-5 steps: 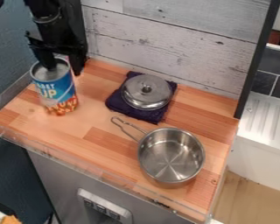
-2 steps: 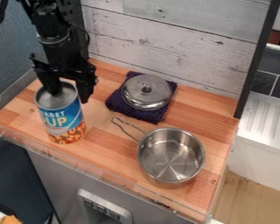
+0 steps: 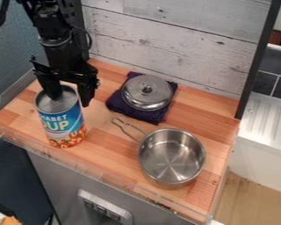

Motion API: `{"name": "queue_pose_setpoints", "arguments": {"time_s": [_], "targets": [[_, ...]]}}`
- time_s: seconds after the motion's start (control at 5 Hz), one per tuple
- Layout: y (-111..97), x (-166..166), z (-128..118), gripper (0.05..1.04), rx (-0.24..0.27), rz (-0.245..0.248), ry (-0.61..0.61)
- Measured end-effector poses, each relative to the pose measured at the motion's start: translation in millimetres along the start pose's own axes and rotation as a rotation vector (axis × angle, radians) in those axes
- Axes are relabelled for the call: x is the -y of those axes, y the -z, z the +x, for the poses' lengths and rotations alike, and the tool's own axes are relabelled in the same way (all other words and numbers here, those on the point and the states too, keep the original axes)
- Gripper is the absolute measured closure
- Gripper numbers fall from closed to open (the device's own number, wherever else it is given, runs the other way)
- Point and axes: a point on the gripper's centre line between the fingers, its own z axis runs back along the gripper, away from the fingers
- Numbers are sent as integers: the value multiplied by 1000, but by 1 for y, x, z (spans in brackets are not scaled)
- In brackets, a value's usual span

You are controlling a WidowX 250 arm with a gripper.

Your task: Moved the can to the middle bottom part of the table

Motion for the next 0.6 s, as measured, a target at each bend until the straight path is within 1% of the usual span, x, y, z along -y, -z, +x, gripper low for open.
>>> {"name": "queue_pose_setpoints", "arguments": {"time_s": [0.2,0.4,0.6], "targets": [[-7,17,11,83,3,-6,48],[-27,28,20,83,32,1,88],[-32,31,18,83,14,5,114]]}}
